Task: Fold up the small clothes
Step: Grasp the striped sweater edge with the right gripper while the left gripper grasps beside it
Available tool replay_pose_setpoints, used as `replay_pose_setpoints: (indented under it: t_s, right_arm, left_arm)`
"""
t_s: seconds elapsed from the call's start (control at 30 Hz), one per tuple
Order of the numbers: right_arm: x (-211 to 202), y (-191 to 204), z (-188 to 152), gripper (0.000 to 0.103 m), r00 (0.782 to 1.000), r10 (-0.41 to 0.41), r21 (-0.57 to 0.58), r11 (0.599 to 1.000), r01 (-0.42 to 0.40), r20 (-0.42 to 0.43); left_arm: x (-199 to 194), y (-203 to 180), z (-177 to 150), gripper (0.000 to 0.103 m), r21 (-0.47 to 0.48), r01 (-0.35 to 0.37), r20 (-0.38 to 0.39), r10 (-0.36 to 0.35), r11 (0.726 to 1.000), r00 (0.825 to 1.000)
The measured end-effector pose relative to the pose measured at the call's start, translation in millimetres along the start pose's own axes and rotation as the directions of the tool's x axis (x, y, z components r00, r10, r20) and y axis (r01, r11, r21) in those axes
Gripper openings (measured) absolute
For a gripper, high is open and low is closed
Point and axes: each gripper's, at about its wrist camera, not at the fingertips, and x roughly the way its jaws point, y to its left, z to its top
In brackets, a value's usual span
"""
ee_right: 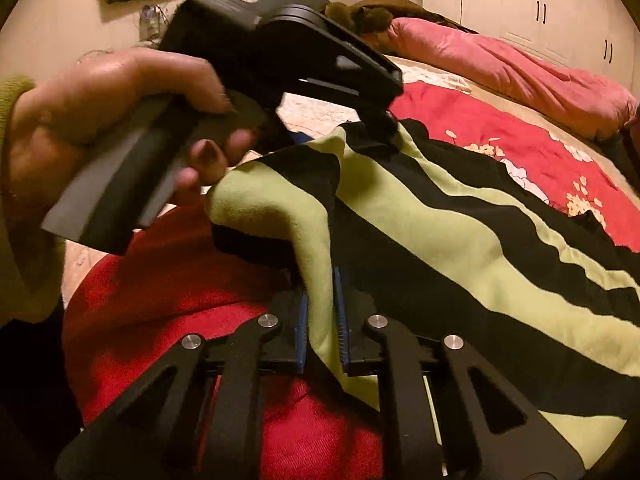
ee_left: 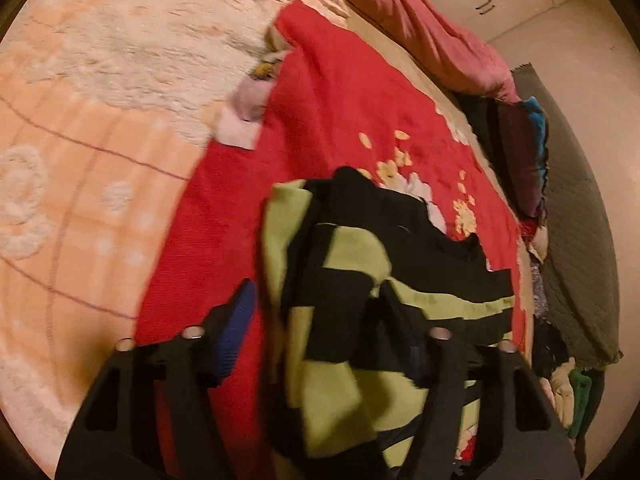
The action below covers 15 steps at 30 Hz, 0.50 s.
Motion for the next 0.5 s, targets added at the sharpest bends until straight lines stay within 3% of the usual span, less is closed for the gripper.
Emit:
replay_pose_setpoints:
  t_s: [0.1, 0.2, 0.5]
  right_arm:
    - [0.5, -3.9, -0.7, 0.006, 1.000, 0.015, 0.026, 1.000, -0.015, 0.001]
    - [-0.8, -6.0, 0.2, 0.006, 1.000, 0.024, 0.035, 0.999, -0.024, 0.008]
    - [-24.3, -25.5, 1.8, 0.003, 0.995, 0.082, 0.107, 0.990, -0.088, 0.061]
  left_arm:
    - [5.9, -0.7, -3.3, 0.029, -0.024, 0.017, 0.000, -0.017, 1.000, 1.000]
    - [2.2, -1.7, -5.3, 0.019, -0.053, 0.052, 0.018, -0.051, 0.997, 0.999]
    - [-24.6, -33.8, -12.3, 0.015, -0.028, 0.085, 0.082, -0.083, 0.996, 0.993]
